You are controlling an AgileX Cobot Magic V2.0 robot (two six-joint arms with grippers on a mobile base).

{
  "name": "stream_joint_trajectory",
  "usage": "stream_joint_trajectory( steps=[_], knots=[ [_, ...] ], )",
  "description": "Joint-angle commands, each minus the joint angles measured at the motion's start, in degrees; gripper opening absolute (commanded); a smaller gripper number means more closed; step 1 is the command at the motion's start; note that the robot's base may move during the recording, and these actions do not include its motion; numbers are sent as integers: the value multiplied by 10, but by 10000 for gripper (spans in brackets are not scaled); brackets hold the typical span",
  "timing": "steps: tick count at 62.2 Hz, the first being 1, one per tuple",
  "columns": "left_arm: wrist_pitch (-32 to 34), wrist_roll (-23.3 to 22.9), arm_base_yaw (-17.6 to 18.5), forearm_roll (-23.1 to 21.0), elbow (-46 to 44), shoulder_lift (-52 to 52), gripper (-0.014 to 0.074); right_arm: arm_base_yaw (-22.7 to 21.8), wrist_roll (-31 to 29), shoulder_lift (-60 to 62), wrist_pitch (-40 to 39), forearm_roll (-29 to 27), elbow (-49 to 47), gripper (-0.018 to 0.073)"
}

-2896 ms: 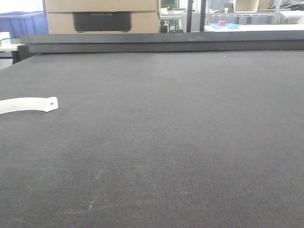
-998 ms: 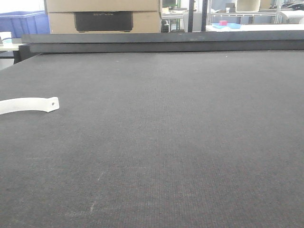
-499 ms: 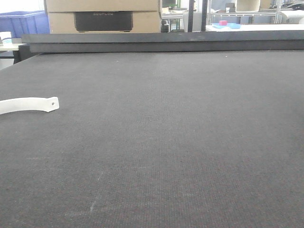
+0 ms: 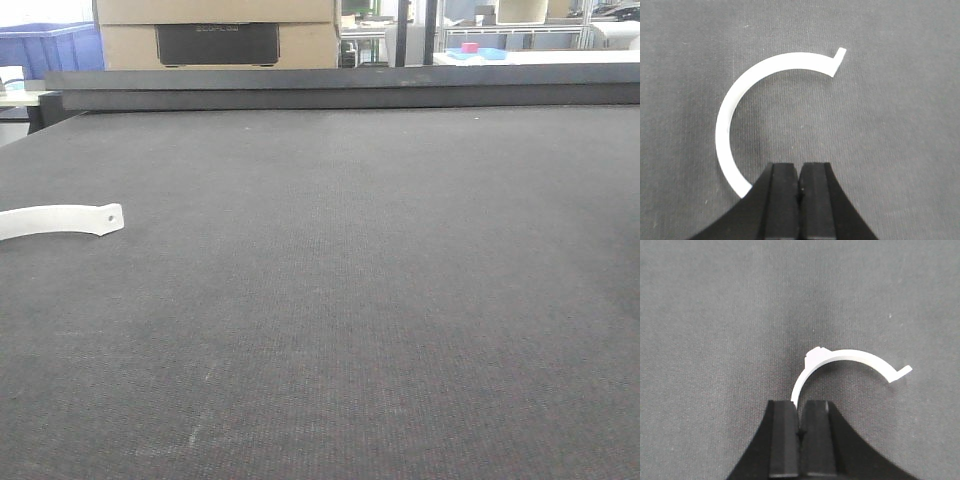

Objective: Grab PVC pipe and place in blue bin
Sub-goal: 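Lower both grippers onto the two ends of the white pipe arc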

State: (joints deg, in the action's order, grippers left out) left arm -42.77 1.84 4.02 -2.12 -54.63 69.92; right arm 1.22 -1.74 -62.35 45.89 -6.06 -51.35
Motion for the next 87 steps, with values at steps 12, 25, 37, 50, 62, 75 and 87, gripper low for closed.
stream_joint_trajectory(
  steps=[12,25,37,50,62,75,87],
  knots=[
    [37,1,1,-21,-6,19,-111,0,-4,-20,-63,-1,-5,-168],
    [16,-10,1,-27,-6,20,-111,0,-4,-55,-36,-7,-14,-160],
    [18,-10,1,-39,-6,20,-111,8,10,-117,47,-6,-84,-150],
    [19,-10,1,-49,-6,20,-111,8,32,-195,121,3,-121,-150],
    [18,-10,1,-53,-6,20,-111,10,32,-252,145,18,-121,-150],
    [14,-10,1,-53,-6,20,-111,19,32,-284,129,25,-121,-150],
    [12,-10,1,-54,-6,20,-111,19,32,-294,120,21,-121,-116]
  ],
)
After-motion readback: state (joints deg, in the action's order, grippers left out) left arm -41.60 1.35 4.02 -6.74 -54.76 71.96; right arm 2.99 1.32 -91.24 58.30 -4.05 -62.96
